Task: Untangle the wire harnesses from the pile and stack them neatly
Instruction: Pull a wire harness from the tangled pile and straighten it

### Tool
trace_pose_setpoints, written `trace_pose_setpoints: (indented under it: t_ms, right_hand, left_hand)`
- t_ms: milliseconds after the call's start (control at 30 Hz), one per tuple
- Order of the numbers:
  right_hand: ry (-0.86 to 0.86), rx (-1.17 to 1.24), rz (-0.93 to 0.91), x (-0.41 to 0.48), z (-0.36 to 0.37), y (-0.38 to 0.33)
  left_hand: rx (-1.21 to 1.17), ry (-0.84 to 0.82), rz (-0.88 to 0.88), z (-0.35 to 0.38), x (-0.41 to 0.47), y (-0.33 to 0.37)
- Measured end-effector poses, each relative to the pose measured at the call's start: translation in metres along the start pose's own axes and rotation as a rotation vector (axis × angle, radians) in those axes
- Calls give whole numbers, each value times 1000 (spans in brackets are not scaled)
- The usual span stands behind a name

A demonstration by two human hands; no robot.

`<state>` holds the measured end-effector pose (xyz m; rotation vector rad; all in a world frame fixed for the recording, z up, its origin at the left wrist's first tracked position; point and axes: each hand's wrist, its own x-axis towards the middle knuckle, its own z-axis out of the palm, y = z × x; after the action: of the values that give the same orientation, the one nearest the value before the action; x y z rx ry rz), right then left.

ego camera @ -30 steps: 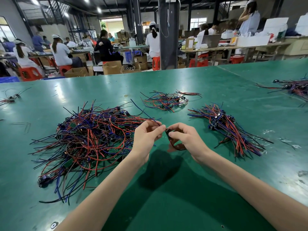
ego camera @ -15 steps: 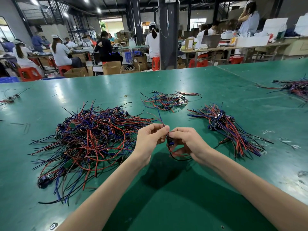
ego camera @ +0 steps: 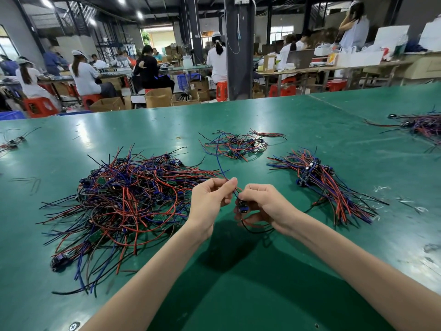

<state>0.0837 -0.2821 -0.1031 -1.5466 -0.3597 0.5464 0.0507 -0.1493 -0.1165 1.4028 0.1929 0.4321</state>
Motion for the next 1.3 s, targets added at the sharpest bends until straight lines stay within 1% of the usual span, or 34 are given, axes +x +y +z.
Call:
trace_pose_setpoints:
  t_ms: [233,367,500,567,700,867,967,1133,1300]
  right_hand:
    - [-68,66,-1,-2,0,-1]
    - [-56,55,0,-3,1,1]
    - [-79,61,13,-5,0,0]
    - [-82,29,-5,-4,0,1]
    - [-77,-116,-57,-3,2,3]
    - [-49,-164,-90,-2,3,3]
    - [-30,-149,-107,-1,3,4]
    - [-74,-108,-101,-1,3,7]
    - [-87,-112,-102,-1,3,8]
  left_hand:
    - [-105,27,-51,-1,3,2]
    - [-126,6,-65,0,3,0]
    - [-198,-34,-77,1,3,1]
    - [-140,-4,-50,-1,4,-1]
    - [57,85,40,-3,6,-7]
    - [65,90,32,-1,7,-10]
    - [15,77,8,0,7,-8]
    - [-160,131,-135,-9,14,3]
    - [-235,168,-123,-14,18,10]
